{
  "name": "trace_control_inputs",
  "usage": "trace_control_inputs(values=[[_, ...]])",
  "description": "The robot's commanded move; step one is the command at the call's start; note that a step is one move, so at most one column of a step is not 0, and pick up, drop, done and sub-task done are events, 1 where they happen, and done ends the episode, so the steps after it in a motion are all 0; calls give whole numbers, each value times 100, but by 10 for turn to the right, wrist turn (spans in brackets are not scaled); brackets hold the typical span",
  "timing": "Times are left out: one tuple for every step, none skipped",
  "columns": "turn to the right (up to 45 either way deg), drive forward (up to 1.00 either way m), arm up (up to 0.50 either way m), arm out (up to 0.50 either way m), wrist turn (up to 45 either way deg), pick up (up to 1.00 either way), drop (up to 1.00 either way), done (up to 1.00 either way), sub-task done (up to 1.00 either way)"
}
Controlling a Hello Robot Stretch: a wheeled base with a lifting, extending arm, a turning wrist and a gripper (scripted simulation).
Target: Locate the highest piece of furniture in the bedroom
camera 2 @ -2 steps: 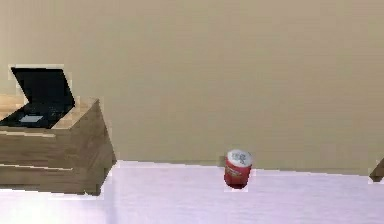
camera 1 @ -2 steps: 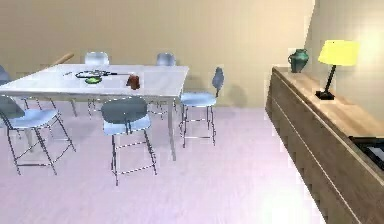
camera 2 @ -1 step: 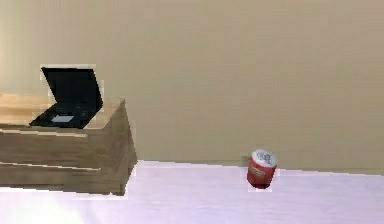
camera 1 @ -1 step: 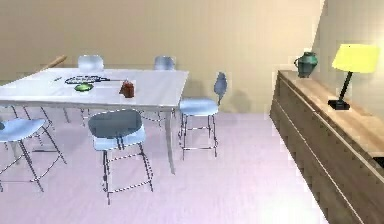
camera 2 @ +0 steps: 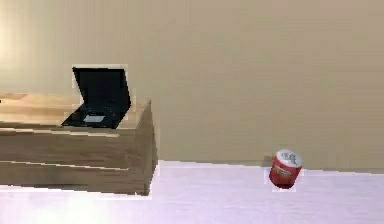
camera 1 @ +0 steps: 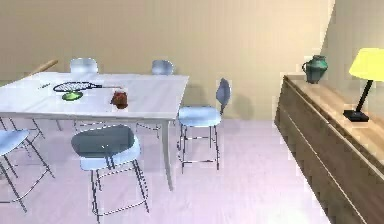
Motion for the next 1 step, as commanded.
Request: trace_control_inputs(values=[[330, 0, 0, 0, 0, 0, 0, 0, 0]])
